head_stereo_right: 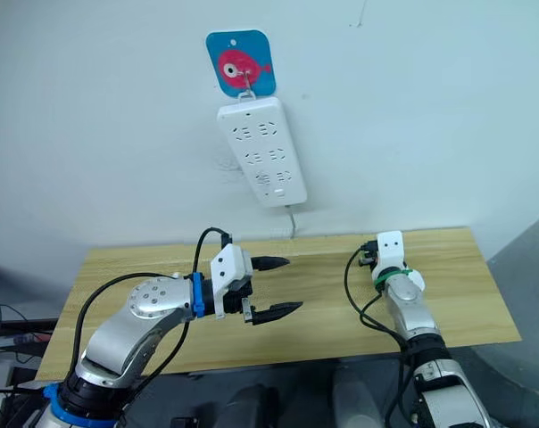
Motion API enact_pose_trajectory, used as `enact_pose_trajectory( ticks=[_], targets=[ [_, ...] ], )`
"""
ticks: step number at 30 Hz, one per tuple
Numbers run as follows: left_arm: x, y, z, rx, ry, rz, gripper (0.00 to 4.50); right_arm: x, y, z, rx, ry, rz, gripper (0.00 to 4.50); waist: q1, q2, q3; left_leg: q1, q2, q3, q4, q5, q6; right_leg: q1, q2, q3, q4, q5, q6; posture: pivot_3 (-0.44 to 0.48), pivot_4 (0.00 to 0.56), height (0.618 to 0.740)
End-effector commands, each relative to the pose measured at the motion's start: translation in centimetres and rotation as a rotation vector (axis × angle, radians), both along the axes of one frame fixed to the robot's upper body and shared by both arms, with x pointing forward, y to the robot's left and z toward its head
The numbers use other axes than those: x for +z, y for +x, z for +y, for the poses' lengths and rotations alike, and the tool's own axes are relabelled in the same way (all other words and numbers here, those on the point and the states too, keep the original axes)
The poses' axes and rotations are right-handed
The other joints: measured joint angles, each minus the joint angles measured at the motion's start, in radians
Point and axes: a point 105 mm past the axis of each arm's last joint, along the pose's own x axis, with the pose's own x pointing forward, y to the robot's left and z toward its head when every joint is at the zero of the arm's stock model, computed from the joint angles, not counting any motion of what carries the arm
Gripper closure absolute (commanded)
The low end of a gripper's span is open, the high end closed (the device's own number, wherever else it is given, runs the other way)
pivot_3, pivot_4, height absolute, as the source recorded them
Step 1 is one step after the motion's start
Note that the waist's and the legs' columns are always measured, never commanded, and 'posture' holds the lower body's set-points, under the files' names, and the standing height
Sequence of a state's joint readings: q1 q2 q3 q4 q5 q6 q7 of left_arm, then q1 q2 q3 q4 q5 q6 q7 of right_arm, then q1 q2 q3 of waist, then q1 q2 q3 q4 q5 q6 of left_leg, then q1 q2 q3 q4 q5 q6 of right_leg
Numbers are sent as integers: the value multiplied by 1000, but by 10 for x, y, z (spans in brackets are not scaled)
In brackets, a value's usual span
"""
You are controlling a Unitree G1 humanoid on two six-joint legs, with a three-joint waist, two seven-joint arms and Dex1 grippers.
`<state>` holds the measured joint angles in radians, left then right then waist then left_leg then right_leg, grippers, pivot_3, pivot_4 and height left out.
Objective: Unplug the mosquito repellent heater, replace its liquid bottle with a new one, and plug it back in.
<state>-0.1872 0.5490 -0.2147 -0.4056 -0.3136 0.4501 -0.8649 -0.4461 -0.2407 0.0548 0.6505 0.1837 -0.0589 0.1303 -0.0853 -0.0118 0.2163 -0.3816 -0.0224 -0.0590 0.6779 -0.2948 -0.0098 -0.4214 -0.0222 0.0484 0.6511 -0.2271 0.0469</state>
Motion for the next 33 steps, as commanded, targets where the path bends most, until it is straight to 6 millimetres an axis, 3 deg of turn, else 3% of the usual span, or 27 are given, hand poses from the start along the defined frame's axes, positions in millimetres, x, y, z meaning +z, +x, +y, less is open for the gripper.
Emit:
enact_pose_trajectory(
  ticks=[1,7,10,13,15,19,24,27,29,33],
  targets=[
    [9,-7,-3,-15,-15,-48,0,15,5,-1,2,18,-64,2184,0,0,0,0,0,0,0,0,0,0,0,0,0,0,0,-57,221,740],
    [4,-2,8,60,-30,-56,0,28,-5,-3,-4,37,-121,16,1,0,0,0,0,0,0,0,0,0,0,0,0,0,0,-64,221,740],
    [2,3,26,184,-67,-57,0,52,-25,-7,16,51,-203,16,4,1,0,0,1,-2,0,0,0,0,-1,-1,0,0,0,-69,225,740],
    [-5,-2,47,297,-90,-39,0,75,-54,9,196,39,-232,16,4,3,2,-1,1,-4,-1,0,0,0,-1,-1,-1,0,0,-72,229,740],
    [-12,-5,77,469,-106,-63,0,85,-84,29,428,-54,-211,16,3,4,3,-1,1,-3,-1,0,0,0,-1,-1,-2,0,0,-79,232,740],
    [-38,-12,131,800,-66,-38,0,93,-115,52,694,-162,-151,16,4,1,4,0,2,-4,-1,0,0,2,-2,-2,-4,-1,-1,-87,233,740],
    [-79,-37,167,1017,-45,108,0,90,-129,71,888,-218,-54,16,12,-2,6,2,2,-2,2,2,-1,4,-1,-4,-4,-4,3,-58,235,740],
    [-94,-39,181,1090,-48,155,0,87,-131,79,952,-246,-9,16,15,-6,8,1,1,-1,1,2,-1,3,-2,-4,-4,-3,2,-58,235,740],
    [-101,-38,186,1120,-45,169,0,89,-132,83,983,-254,5,16,24,-7,9,0,2,-2,1,2,-1,2,-2,-5,-4,0,-2,-40,237,740],
    [-117,-10,194,1132,-29,160,0,101,-133,99,1036,-253,9,16,44,-7,11,0,2,-4,1,2,-2,2,-2,-8,-3,0,-2,-36,240,740]
  ],
)
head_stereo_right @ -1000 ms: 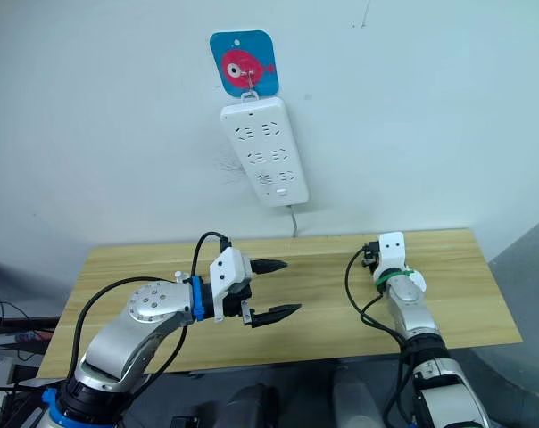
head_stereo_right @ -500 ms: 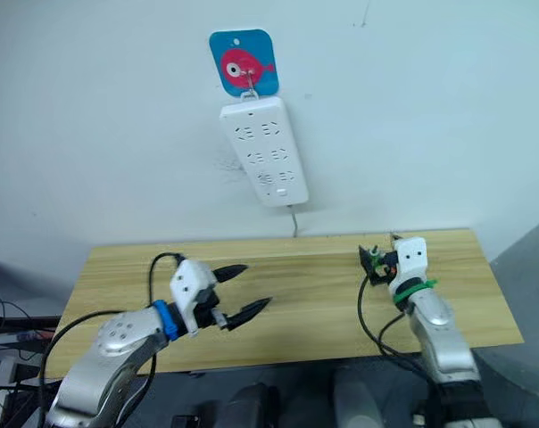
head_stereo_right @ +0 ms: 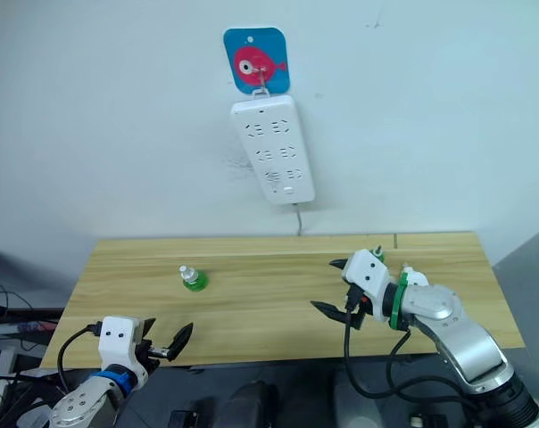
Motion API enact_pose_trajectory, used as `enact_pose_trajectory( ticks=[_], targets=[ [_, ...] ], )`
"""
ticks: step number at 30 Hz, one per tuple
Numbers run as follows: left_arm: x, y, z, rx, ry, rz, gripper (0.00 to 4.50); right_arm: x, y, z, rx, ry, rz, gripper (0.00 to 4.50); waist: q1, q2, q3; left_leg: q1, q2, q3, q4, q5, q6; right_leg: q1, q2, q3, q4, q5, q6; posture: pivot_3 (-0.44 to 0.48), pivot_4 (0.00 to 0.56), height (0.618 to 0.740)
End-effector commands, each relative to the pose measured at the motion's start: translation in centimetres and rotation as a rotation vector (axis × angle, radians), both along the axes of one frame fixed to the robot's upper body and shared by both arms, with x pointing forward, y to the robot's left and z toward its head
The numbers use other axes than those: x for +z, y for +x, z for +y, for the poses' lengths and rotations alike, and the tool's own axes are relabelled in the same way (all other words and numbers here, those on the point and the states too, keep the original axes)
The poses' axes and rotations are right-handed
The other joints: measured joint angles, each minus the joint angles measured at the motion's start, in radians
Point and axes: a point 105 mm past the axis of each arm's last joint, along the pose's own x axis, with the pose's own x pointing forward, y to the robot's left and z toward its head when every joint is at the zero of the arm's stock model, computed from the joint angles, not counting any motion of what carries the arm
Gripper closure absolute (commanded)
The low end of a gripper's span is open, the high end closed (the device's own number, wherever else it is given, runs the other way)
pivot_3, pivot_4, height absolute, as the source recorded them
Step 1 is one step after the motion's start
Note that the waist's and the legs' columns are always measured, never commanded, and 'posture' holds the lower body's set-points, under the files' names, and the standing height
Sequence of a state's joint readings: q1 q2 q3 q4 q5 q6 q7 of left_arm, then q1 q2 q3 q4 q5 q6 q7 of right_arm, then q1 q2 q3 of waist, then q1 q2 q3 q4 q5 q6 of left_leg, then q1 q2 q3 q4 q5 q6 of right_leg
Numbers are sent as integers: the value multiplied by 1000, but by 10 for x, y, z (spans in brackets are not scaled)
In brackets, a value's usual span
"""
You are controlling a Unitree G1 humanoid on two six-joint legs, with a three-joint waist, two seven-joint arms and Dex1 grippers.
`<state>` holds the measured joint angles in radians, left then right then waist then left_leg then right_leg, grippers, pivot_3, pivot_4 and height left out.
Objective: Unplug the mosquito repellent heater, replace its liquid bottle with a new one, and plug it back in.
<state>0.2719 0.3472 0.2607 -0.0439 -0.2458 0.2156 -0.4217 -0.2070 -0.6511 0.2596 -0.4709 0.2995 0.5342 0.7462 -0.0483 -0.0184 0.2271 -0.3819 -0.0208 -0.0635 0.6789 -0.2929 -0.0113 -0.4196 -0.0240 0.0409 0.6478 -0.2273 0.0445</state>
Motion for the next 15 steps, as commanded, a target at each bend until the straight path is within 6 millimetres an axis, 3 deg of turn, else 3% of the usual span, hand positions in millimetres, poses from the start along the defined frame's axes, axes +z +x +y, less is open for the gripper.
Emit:
enact_pose_trajectory(
  ticks=[1,15],
  targets=[
    [1,19,7,8,38,-42,0,17,-10,14,74,18,-18,16,12,-2,1,0,0,-1,0,0,0,0,0,-1,0,0,0,-36,240,740],
    [-3,74,-10,-134,78,-60,0,21,-21,23,96,7,12,16,16,-4,4,-2,-1,-5,-2,0,-1,-1,-3,-1,-2,1,-1,-66,258,740]
  ],
)
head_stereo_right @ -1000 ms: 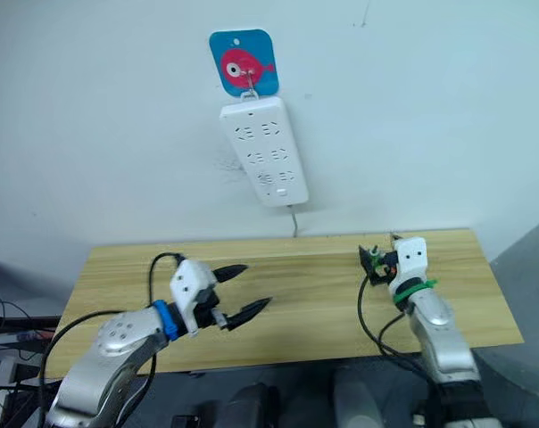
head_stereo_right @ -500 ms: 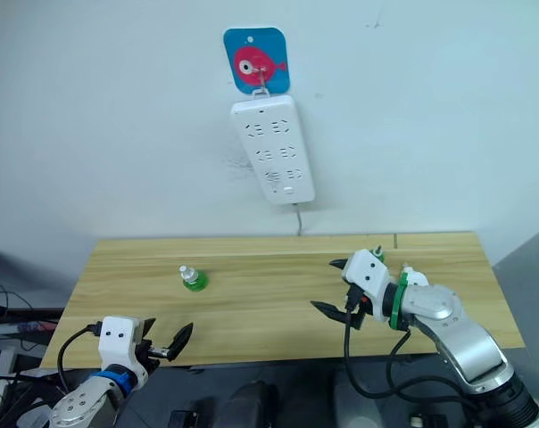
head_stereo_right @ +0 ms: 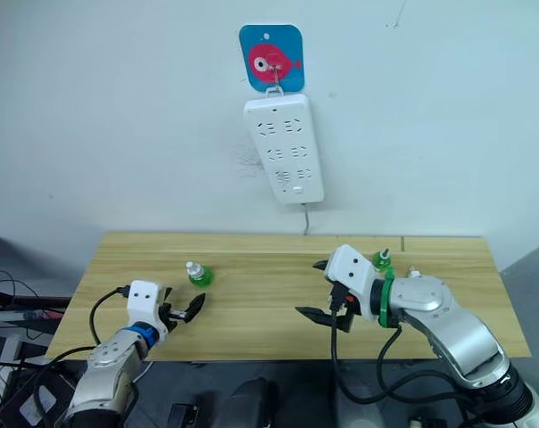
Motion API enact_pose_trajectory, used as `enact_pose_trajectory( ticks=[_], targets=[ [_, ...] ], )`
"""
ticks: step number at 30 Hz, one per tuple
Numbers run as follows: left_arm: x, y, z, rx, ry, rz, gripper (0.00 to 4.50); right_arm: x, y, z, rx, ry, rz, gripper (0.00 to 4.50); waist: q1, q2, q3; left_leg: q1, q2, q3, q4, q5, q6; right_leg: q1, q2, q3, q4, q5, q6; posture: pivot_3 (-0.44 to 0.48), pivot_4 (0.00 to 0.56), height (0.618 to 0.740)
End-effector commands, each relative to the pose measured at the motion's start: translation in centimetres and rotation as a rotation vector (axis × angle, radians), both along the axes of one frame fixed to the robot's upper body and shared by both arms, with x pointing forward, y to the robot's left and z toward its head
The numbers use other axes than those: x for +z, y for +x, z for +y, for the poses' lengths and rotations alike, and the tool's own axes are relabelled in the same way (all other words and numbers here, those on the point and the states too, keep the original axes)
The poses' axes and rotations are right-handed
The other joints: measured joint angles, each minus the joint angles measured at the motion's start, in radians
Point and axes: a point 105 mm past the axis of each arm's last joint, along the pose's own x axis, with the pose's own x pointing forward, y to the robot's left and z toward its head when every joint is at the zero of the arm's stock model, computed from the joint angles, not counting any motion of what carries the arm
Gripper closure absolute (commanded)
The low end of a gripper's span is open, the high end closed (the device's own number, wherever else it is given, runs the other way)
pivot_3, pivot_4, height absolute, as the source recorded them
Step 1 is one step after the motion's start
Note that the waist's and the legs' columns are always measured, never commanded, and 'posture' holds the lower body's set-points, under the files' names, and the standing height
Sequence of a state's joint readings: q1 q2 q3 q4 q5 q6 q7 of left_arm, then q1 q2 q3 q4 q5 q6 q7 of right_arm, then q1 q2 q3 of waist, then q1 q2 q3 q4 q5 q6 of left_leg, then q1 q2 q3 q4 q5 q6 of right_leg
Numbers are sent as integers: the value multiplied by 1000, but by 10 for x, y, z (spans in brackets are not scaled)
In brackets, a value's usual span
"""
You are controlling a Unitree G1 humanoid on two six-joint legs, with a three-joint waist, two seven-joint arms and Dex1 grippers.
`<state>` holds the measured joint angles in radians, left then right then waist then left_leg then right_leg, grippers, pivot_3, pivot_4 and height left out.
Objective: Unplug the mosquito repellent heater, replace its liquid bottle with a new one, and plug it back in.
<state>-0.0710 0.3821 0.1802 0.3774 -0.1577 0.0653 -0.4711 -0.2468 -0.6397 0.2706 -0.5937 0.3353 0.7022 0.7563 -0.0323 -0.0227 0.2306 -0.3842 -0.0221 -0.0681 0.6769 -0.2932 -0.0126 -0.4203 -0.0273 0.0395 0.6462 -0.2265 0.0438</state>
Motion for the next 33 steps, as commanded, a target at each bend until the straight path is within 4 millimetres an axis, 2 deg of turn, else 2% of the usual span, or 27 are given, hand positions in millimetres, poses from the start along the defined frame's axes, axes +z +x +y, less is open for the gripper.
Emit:
enact_pose_trajectory(
  ticks=[1,6,14,17,22,25,29,31,33],
  targets=[
    [5,11,-2,-31,34,-33,0,9,-8,8,42,14,-26,16,0,0,1,0,0,0,0,0,0,0,0,0,0,0,0,-66,258,740],
    [3,24,-2,-2,12,-47,0,10,-11,10,45,13,-22,16,-1,0,1,0,0,0,0,0,0,0,0,0,0,0,0,-82,258,740],
    [1,34,-3,-7,17,-70,0,10,-15,8,32,7,-11,16,-3,-1,2,0,0,-1,0,0,0,0,0,-1,0,0,0,-97,254,740],
    [1,38,-4,-9,21,-82,640,9,-17,7,32,5,-4,0,-3,-1,2,0,0,-1,0,0,0,0,0,-1,0,0,0,-92,252,740],
    [-6,35,-8,-26,34,-73,2243,9,-20,7,32,2,4,0,-3,-1,2,-1,0,-1,0,0,0,0,0,-2,0,0,0,-98,247,740],
    [-6,32,-6,-33,48,-82,2267,10,-20,6,28,0,2,0,-3,-1,2,-1,0,-1,0,0,0,0,0,-2,0,0,0,-102,244,740],
    [11,27,-8,-132,108,-153,2267,13,-18,3,12,9,-3,0,-6,-1,2,-1,0,-1,0,0,0,0,0,-1,0,0,0,-104,236,740],
    [28,25,-23,-247,129,-205,2267,15,-17,2,10,21,-1,0,-8,-1,2,-1,0,-1,-1,0,0,-1,0,-1,0,0,0,-100,232,740],
    [50,19,-54,-466,162,-251,2267,23,-15,2,12,47,-5,0,-6,-1,3,-2,0,-2,-1,0,-1,-1,-1,-2,0,0,0,-98,229,740]
  ],
)
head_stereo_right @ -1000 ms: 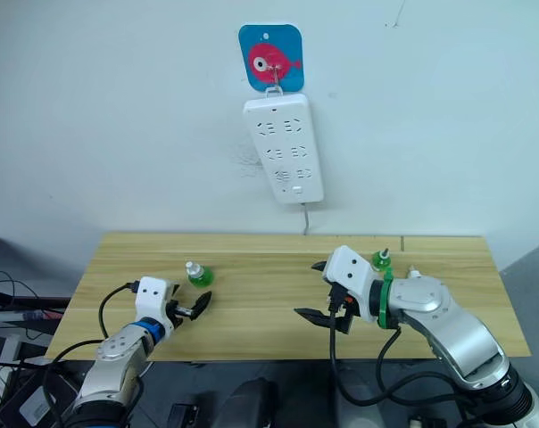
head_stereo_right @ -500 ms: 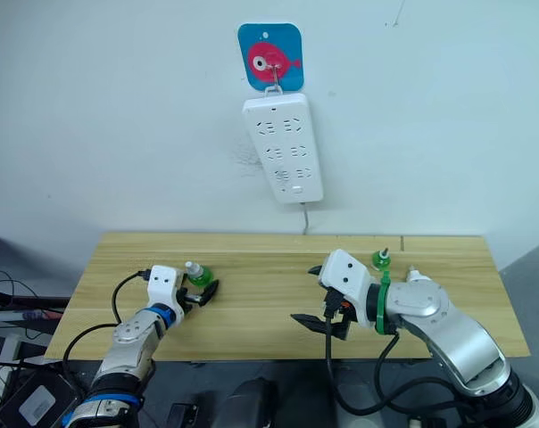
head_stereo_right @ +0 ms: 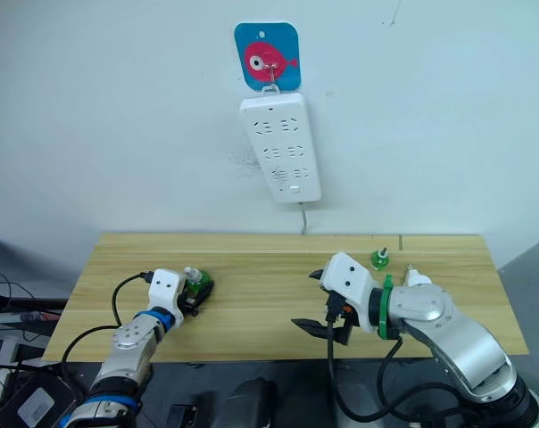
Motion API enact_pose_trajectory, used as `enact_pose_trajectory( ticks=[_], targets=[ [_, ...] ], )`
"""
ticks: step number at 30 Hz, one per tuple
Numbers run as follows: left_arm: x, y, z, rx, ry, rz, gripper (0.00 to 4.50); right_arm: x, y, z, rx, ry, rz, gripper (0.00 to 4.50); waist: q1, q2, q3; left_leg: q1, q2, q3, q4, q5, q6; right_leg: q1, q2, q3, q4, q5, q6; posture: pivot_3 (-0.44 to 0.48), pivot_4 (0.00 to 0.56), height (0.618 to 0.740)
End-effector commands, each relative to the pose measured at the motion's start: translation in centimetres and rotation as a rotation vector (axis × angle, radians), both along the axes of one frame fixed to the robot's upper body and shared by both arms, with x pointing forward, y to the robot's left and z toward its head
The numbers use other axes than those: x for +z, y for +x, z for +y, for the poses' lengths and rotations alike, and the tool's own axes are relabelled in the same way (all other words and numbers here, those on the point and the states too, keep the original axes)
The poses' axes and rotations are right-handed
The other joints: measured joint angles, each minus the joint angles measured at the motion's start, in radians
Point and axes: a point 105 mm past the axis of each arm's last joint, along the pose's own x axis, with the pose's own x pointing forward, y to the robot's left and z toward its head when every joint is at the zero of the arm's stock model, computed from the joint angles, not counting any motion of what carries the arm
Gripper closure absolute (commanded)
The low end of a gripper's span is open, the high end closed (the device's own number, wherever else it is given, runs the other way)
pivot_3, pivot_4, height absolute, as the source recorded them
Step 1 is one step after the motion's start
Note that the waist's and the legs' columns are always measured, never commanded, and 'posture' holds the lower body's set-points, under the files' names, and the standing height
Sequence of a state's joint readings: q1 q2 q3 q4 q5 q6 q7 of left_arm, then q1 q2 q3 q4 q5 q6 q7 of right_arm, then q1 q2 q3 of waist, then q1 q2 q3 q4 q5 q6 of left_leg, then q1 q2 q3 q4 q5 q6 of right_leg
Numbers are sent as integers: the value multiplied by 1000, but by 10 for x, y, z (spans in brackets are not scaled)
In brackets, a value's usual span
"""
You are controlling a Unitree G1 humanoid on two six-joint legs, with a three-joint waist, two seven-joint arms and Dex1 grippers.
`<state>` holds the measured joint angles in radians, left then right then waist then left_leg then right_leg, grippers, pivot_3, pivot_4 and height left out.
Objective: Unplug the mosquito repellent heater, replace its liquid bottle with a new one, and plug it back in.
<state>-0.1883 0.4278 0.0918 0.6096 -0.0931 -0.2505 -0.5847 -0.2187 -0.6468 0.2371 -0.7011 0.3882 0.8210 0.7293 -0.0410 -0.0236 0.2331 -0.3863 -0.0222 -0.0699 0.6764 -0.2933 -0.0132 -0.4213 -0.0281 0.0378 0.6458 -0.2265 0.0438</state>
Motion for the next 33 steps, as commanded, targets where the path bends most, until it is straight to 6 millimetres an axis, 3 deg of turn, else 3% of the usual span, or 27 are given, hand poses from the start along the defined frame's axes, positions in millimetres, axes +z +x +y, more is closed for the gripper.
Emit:
enact_pose_trajectory(
  ticks=[1,6,12,18,28,31,33],
  targets=[
    [48,-2,-47,-323,55,-118,2267,22,0,2,22,55,-51,0,6,0,0,0,0,-1,0,0,0,0,0,0,0,0,0,-98,228,740],
    [85,-17,-105,-712,23,0,2267,45,5,8,56,98,-56,0,4,0,1,-1,-1,0,1,1,-1,0,-1,0,-1,0,0,-113,217,740],
    [119,-31,-140,-995,48,91,2267,54,13,23,81,86,-27,0,-18,0,1,-4,-1,-1,1,1,-1,-2,1,-3,0,0,0,-145,205,740],
    [133,-32,-153,-1078,68,83,2267,58,21,37,70,110,3,0,-38,0,1,-5,0,-1,1,1,0,-3,2,-2,0,0,0,-156,198,740],
    [141,-34,-157,-1112,52,56,2267,45,30,53,53,101,13,0,-43,1,0,-7,-1,-1,2,1,-1,-5,2,-1,1,0,0,-151,188,740],
    [142,-36,-157,-1118,37,54,2267,44,32,55,52,103,6,638,-43,1,0,-7,-1,-1,2,1,-1,-5,2,-1,1,0,0,-151,188,740],
    [141,-37,-155,-1119,36,57,2267,45,31,55,57,110,4,1337,-43,1,0,-7,-1,-1,2,1,-1,-5,2,-1,1,0,0,-146,187,740]
  ],
)
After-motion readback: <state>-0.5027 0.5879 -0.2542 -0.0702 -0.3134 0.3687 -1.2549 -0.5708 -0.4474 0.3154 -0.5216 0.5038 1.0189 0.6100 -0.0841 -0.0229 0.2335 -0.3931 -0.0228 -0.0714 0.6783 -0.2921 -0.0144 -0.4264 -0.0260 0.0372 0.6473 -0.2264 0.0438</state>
